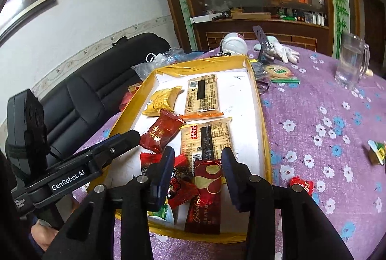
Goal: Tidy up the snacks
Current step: 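Open both tools to release the red candies into the box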
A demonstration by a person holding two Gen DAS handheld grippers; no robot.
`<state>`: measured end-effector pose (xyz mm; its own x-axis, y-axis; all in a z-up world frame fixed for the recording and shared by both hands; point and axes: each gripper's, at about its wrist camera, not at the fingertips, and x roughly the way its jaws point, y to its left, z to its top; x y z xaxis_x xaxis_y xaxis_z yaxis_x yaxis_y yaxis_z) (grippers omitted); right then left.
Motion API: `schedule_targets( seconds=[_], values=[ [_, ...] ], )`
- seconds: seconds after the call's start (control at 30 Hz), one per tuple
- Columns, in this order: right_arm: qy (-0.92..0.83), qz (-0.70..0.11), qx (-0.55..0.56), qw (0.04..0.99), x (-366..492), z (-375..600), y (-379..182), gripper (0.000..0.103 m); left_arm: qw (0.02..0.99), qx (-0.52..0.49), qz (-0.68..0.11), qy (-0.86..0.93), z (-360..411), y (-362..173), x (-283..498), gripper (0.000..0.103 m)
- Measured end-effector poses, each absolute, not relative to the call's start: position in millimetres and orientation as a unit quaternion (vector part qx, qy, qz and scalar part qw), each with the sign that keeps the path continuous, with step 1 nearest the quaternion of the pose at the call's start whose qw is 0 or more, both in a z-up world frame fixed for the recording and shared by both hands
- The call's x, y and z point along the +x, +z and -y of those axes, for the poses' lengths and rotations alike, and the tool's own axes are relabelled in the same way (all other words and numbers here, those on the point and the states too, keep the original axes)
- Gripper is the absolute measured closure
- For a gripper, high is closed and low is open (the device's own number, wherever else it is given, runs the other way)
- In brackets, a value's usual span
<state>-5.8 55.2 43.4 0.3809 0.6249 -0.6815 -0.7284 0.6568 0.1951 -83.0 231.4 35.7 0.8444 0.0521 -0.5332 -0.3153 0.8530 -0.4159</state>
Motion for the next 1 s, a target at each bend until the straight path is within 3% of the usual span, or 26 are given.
schedule_targets(
  seconds=[0.77,1.0],
  values=[
    [0.407,-0.372,-0.056,0.833,-8,-43,51,0.061,0.926,-0.259,-0.236,0.137,-239,37,-92,0.053],
    [0.411,-0.367,-0.064,0.832,-13,-45,51,0.057,0.947,-0.200,-0.225,0.111,-215,50,-90,0.039]
  ],
)
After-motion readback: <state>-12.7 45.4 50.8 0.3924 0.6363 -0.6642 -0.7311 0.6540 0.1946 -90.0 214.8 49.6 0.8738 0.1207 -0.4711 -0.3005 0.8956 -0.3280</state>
